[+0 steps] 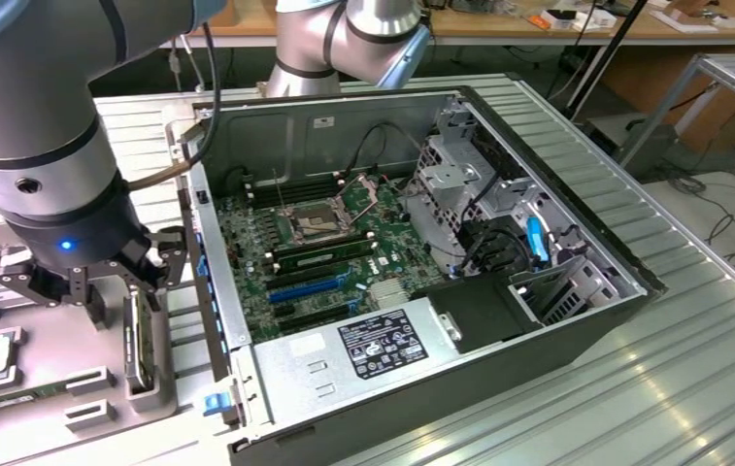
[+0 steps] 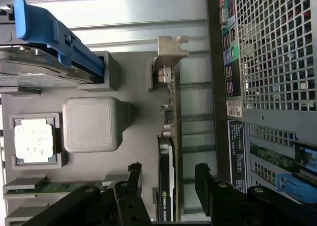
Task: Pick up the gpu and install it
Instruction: 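Pick up the gpu and move the gpu toward the slot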
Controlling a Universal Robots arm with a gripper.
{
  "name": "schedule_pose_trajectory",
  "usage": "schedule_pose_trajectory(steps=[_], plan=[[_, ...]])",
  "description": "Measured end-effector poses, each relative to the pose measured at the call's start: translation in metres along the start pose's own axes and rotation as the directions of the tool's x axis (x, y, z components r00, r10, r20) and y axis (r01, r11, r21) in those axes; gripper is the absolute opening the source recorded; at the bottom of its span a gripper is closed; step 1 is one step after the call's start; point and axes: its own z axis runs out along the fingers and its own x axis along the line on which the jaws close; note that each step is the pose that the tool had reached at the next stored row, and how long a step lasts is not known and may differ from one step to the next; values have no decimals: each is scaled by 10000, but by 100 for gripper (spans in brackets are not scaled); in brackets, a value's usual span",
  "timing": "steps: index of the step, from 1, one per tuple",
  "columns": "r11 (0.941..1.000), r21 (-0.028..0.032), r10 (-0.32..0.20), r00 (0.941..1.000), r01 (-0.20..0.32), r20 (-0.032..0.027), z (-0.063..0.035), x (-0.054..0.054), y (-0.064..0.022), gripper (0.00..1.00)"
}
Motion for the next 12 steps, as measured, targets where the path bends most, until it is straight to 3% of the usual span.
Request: schedule_pose_trajectory(steps=[12], plan=[[10000, 1, 0, 10000, 0, 8, 56, 32, -28, 56]])
